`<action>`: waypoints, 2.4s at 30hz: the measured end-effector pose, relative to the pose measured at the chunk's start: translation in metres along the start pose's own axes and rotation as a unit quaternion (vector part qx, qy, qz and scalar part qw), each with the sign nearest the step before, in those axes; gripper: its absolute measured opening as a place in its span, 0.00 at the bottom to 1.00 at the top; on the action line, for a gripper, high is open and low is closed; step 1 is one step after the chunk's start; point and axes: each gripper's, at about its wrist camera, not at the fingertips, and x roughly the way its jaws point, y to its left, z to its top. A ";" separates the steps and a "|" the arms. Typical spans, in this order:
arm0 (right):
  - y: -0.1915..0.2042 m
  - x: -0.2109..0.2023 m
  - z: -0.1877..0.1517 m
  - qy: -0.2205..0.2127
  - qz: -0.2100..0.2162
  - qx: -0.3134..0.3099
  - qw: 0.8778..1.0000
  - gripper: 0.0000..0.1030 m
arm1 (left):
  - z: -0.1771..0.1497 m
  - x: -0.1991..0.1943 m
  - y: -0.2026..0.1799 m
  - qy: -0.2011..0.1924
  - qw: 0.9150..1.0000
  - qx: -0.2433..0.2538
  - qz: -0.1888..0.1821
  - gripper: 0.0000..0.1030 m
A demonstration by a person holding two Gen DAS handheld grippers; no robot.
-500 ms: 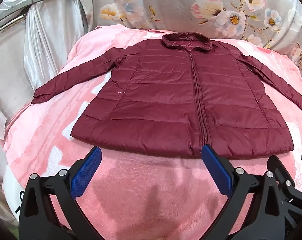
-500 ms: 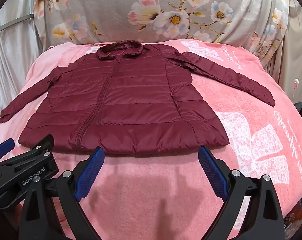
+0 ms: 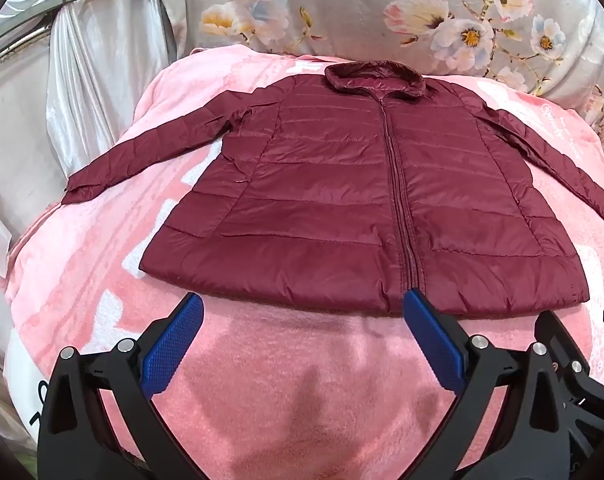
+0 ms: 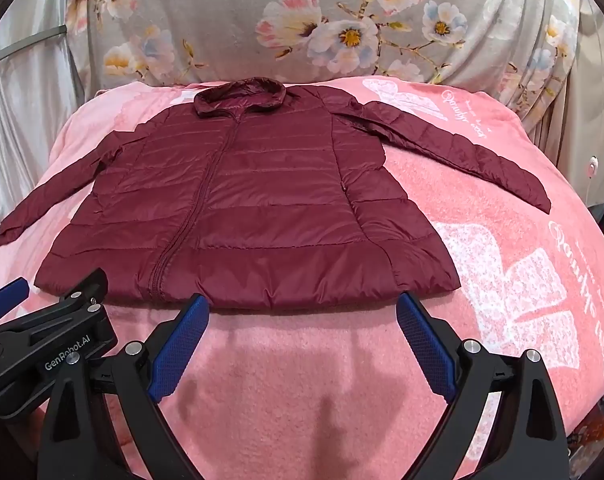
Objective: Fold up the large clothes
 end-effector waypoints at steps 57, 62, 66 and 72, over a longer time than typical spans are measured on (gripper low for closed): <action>-0.002 0.001 -0.001 -0.002 0.003 0.004 1.000 0.90 | 0.005 -0.006 -0.001 0.001 1.000 0.001 0.001 0.95; -0.002 0.002 -0.002 -0.003 0.002 0.002 1.000 0.90 | 0.005 -0.006 0.000 0.002 1.000 0.000 0.001 0.95; -0.001 0.002 -0.001 -0.003 0.002 0.003 1.000 0.90 | 0.005 -0.006 0.000 0.001 1.000 0.002 0.002 0.95; -0.001 0.002 -0.001 -0.003 0.002 0.003 1.000 0.90 | 0.004 -0.005 0.000 0.002 1.000 0.001 0.001 0.95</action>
